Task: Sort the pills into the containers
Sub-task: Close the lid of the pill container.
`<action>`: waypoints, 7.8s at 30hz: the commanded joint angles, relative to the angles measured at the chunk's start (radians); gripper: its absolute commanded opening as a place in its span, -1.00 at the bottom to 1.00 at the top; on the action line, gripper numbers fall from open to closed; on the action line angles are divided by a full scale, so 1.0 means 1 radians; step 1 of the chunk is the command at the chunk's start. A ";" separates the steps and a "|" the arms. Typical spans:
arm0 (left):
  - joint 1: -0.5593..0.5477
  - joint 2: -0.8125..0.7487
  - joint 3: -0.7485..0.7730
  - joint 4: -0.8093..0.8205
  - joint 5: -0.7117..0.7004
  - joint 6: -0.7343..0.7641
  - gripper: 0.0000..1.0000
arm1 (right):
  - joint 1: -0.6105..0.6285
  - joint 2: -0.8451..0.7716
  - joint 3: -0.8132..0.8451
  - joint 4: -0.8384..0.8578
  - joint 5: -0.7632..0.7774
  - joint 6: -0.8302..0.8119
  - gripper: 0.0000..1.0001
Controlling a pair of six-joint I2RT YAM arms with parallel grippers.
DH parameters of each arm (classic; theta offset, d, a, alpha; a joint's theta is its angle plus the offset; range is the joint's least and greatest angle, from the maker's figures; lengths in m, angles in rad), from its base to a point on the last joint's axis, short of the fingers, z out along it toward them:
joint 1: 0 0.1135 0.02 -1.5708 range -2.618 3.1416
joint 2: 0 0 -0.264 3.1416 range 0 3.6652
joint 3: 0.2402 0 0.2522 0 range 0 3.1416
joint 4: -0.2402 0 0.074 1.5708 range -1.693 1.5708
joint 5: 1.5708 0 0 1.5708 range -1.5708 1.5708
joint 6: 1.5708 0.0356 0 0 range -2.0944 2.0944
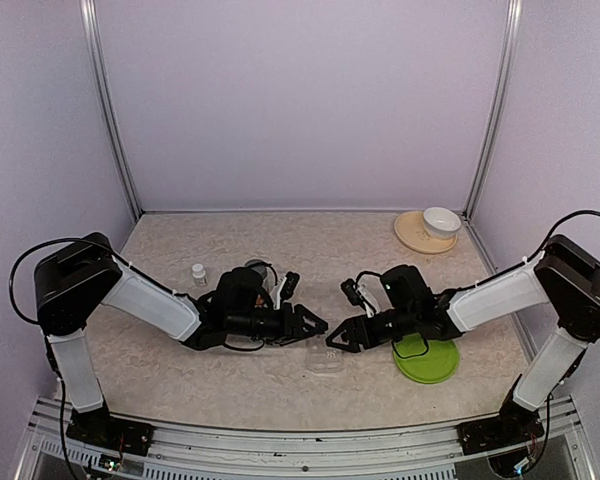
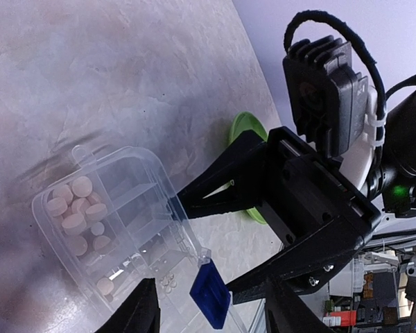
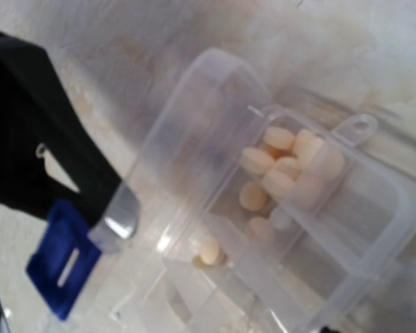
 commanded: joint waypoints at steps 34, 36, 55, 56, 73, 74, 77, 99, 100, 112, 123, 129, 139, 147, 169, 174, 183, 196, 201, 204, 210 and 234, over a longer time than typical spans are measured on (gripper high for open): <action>-0.016 -0.050 0.033 -0.096 -0.062 0.043 0.05 | 0.016 0.113 -0.204 0.596 -0.202 0.240 0.78; -0.019 -0.049 0.035 -0.096 -0.058 0.046 0.05 | 0.016 0.126 -0.205 0.616 -0.207 0.245 0.78; -0.052 -0.006 0.093 -0.119 -0.006 0.071 0.03 | -0.005 0.174 -0.218 0.755 -0.234 0.334 0.79; -0.053 -0.001 0.095 -0.120 -0.005 0.069 0.04 | -0.007 0.174 -0.216 0.749 -0.230 0.334 0.79; -0.058 0.081 0.136 -0.201 0.016 0.051 0.03 | -0.019 0.175 -0.196 0.665 -0.179 0.378 0.70; -0.058 0.082 0.135 -0.204 0.012 0.053 0.03 | -0.020 0.172 -0.196 0.656 -0.174 0.378 0.68; -0.058 0.084 0.131 -0.214 0.003 0.048 0.03 | -0.021 0.162 -0.200 0.625 -0.156 0.373 0.66; -0.056 0.089 0.125 -0.202 -0.013 0.045 0.04 | -0.021 0.188 -0.266 0.893 -0.249 0.509 0.72; -0.058 0.091 0.127 -0.203 -0.012 0.045 0.04 | -0.021 0.188 -0.269 0.906 -0.250 0.513 0.72; -0.060 0.098 0.143 -0.232 -0.016 0.060 0.04 | -0.022 0.160 -0.281 0.906 -0.243 0.529 0.72; -0.053 0.080 0.129 -0.220 -0.030 0.059 0.06 | -0.021 0.103 -0.274 0.699 -0.190 0.466 0.72; -0.053 0.052 0.121 -0.206 -0.034 0.067 0.12 | -0.013 0.133 -0.271 0.709 -0.191 0.473 0.74; -0.058 0.018 0.126 -0.260 -0.030 0.094 0.13 | 0.011 0.184 -0.239 0.759 -0.195 0.504 0.74; -0.061 -0.007 0.116 -0.281 -0.038 0.096 0.14 | 0.031 0.207 -0.225 0.791 -0.201 0.525 0.75; -0.078 0.022 0.149 -0.329 -0.053 0.117 0.15 | 0.031 0.118 -0.263 0.825 -0.210 0.557 0.77; -0.078 0.027 0.153 -0.329 -0.050 0.116 0.15 | 0.029 0.104 -0.270 0.811 -0.206 0.552 0.77; -0.078 0.010 0.144 -0.339 -0.084 0.115 0.16 | 0.003 0.162 -0.260 0.817 -0.203 0.549 0.78; -0.060 -0.027 0.105 -0.351 -0.151 0.104 0.22 | -0.025 0.325 -0.112 0.875 -0.255 0.545 0.79; -0.041 -0.053 0.081 -0.352 -0.169 0.102 0.23 | -0.042 0.315 -0.104 0.827 -0.232 0.531 0.79; -0.037 -0.062 0.074 -0.355 -0.164 0.105 0.23 | -0.042 0.297 -0.129 0.817 -0.217 0.530 0.79; -0.039 -0.086 0.071 -0.358 -0.141 0.111 0.23 | -0.040 0.225 -0.197 0.802 -0.194 0.532 0.80; -0.053 -0.129 0.066 -0.352 -0.108 0.123 0.23 | 0.051 0.258 -0.171 0.916 -0.167 0.581 0.95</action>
